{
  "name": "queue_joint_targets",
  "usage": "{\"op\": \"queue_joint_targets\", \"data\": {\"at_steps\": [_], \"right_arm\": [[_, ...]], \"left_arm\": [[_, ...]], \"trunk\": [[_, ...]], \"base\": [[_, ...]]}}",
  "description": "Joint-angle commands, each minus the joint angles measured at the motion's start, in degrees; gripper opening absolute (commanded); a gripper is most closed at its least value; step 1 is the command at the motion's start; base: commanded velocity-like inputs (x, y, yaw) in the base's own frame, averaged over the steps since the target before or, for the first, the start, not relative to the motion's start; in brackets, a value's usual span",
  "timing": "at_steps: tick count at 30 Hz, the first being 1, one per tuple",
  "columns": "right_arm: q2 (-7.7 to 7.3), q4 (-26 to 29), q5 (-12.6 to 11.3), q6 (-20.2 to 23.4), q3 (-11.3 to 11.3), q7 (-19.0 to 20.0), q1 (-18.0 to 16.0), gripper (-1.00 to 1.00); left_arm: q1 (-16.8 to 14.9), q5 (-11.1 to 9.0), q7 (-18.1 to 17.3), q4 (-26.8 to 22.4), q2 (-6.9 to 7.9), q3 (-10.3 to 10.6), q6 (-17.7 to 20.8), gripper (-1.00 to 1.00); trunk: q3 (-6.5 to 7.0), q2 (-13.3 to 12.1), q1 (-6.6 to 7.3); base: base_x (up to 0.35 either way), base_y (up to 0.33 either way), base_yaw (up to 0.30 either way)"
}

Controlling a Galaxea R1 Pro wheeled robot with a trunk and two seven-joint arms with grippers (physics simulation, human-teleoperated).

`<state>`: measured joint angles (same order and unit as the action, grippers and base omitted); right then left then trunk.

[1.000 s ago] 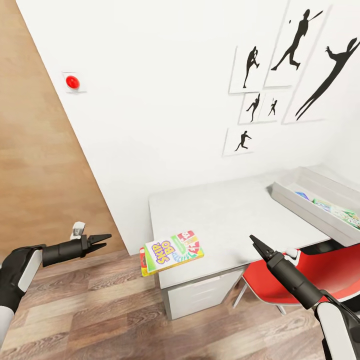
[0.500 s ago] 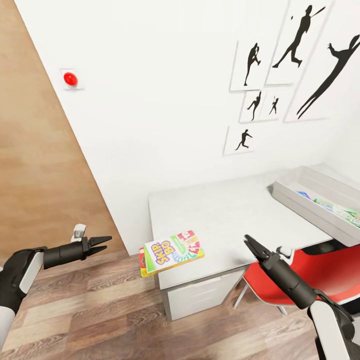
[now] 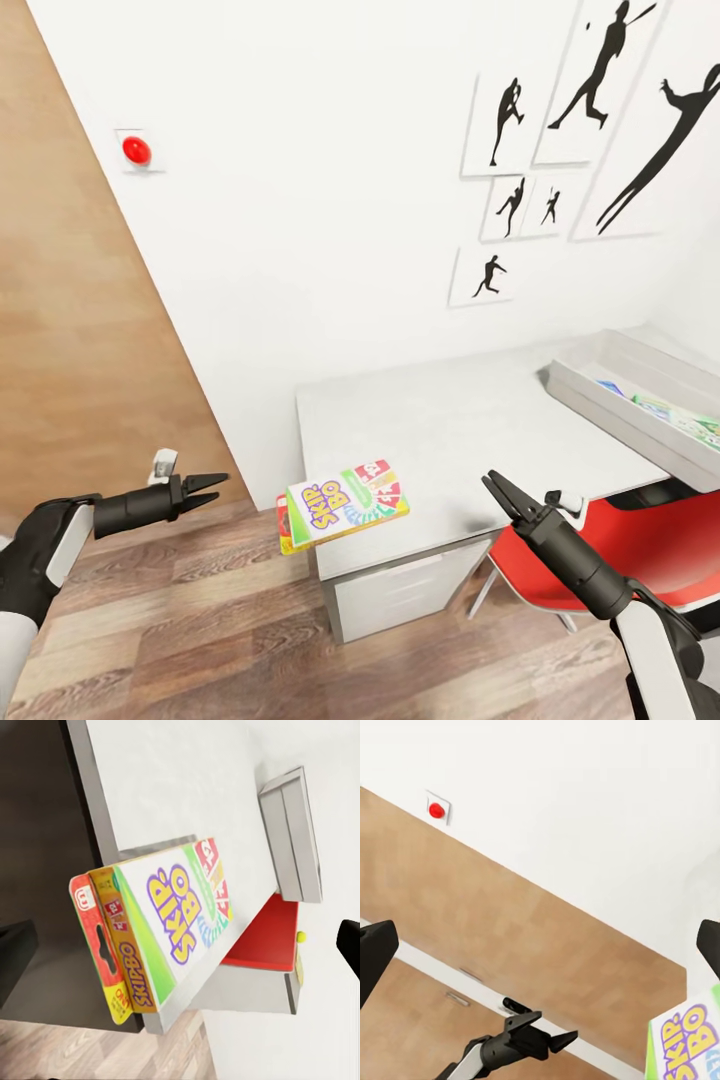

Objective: Put all the toys in the child's room - the three board games (two on the bed and one on the table), the two jigsaw puzzles on the table, and the tennis ball on the table - inside the toy box on the table in the child's room.

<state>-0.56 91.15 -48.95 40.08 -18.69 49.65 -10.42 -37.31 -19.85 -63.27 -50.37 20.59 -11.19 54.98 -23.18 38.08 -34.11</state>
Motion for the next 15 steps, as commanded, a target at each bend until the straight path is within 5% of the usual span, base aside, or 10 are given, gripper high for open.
{"op": "queue_joint_targets", "data": {"at_steps": [1, 10, 15], "right_arm": [[0.01, 0.00, -0.25, 0.36, 0.00, 0.04, -0.04, 1.00], [0.03, 0.00, -0.17, 0.19, 0.24, 0.10, -0.04, 1.00], [0.04, 0.00, -0.02, 0.18, 0.25, 0.28, -0.04, 1.00]], "left_arm": [[-0.04, -0.04, -0.12, 0.00, -0.09, -0.02, 0.30, 1.00], [-0.10, -0.05, 1.73, 1.48, -0.60, 0.11, 0.18, 1.00], [-0.12, -0.09, 4.12, 1.83, -2.14, 0.17, 0.14, 1.00]], "trunk": [[-0.25, 0.48, -0.24], [-1.87, 4.09, -2.21], [-2.77, 6.09, -3.31]], "base": [[0.000, 0.000, 0.000], [0.000, 0.000, 0.000], [0.000, 0.000, 0.000]]}}
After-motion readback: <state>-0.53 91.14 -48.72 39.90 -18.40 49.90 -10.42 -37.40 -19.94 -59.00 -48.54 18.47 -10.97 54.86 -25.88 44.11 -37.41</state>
